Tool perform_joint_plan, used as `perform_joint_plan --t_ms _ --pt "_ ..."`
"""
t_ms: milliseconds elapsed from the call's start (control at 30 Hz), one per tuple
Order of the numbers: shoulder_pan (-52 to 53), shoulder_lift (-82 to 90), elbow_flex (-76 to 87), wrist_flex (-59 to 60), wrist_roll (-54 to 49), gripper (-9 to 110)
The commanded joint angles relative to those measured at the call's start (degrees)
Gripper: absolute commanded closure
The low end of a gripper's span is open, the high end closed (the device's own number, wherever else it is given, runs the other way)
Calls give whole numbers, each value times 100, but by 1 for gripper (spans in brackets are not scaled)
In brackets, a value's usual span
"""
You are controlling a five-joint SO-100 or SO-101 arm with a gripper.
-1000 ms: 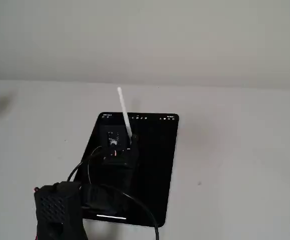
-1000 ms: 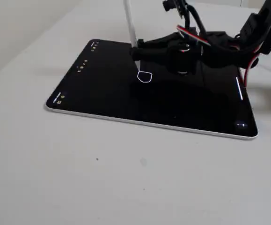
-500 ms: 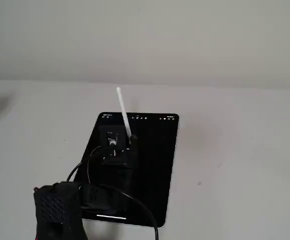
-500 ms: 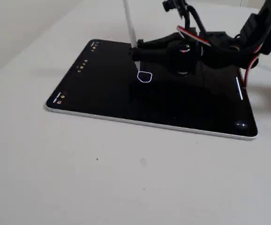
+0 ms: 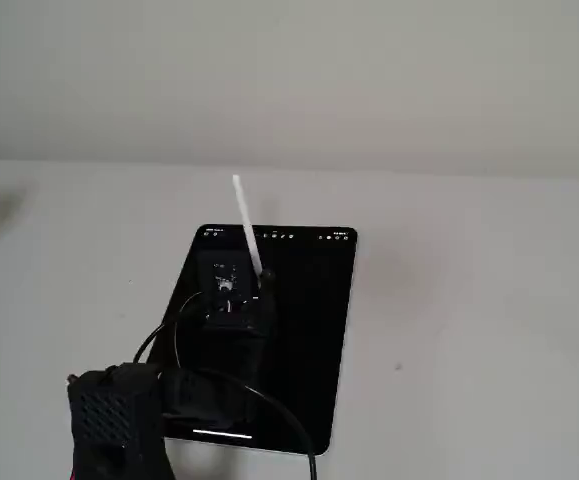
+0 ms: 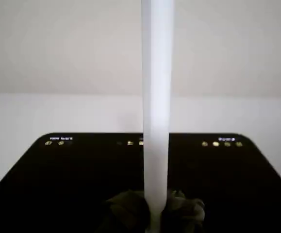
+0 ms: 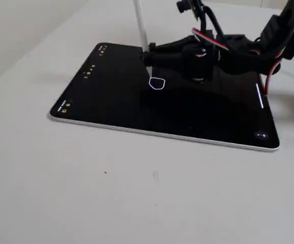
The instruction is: Draw a circular shape on the ipad using the apple pencil
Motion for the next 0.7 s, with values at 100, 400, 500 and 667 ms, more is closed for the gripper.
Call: perform_joint_plan --t_ms 100,400,500,667 --pt "-70 0 -70 97 9 102" --pt "-88 -9 -70 62 18 102" --pt "-79 53 -70 44 132 102" --pt "0 475 9 9 598 102"
